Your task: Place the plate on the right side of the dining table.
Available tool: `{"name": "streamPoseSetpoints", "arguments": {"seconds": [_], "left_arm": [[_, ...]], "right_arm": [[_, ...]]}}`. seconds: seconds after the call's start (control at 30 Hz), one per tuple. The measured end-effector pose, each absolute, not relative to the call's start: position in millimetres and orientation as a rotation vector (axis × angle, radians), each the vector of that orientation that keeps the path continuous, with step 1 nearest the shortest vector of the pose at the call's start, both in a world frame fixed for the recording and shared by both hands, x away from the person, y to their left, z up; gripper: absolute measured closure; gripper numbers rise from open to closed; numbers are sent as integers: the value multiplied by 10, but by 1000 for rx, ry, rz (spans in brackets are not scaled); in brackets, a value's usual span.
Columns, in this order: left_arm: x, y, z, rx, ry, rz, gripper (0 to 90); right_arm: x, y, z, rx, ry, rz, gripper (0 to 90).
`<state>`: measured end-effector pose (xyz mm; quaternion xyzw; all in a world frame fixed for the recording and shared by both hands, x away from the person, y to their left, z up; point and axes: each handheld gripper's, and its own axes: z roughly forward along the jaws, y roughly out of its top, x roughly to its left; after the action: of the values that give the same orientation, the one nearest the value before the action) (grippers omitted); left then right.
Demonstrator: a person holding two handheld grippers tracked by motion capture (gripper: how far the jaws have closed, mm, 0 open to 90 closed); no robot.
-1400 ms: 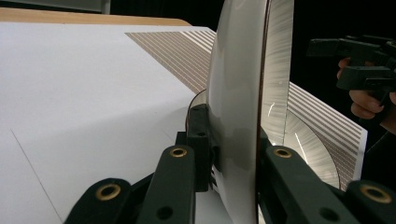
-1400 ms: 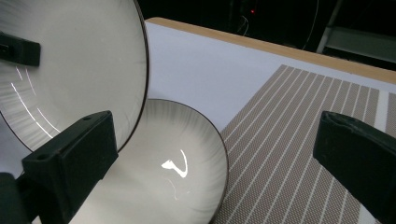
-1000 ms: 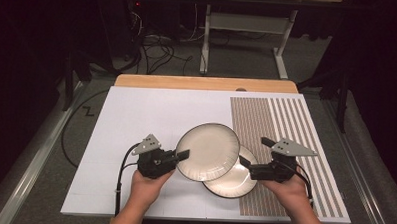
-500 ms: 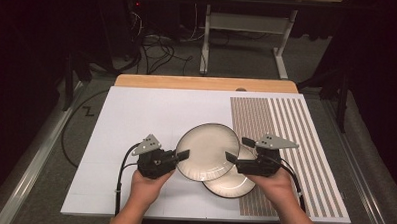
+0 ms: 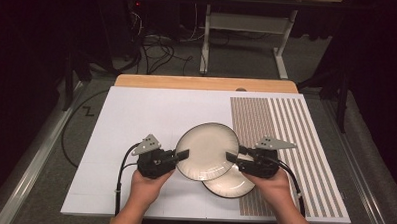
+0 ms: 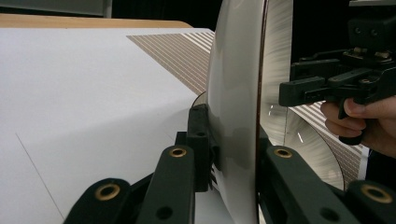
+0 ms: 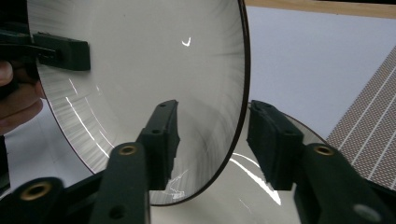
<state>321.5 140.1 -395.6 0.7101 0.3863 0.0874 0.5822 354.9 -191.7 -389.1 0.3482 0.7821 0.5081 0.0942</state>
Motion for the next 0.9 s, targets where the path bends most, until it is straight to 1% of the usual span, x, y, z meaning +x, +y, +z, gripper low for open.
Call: {"name": "streamPoseSetpoints", "arguments": {"seconds": [0.17,0.47,0.9], "left_arm": [[3215,1401,-3956,1658,900,204,789],[3216,1405,-3959,1656,897,200,791],[3217,1414,-3977,1606,927,152,800]], "right_arm": [[3576,-1927,-3900,1057,2328,1545,683],[3596,-1948,-3899,1111,2312,1551,809],[3552,-1972,-3863,1134,2296,1563,850]]}}
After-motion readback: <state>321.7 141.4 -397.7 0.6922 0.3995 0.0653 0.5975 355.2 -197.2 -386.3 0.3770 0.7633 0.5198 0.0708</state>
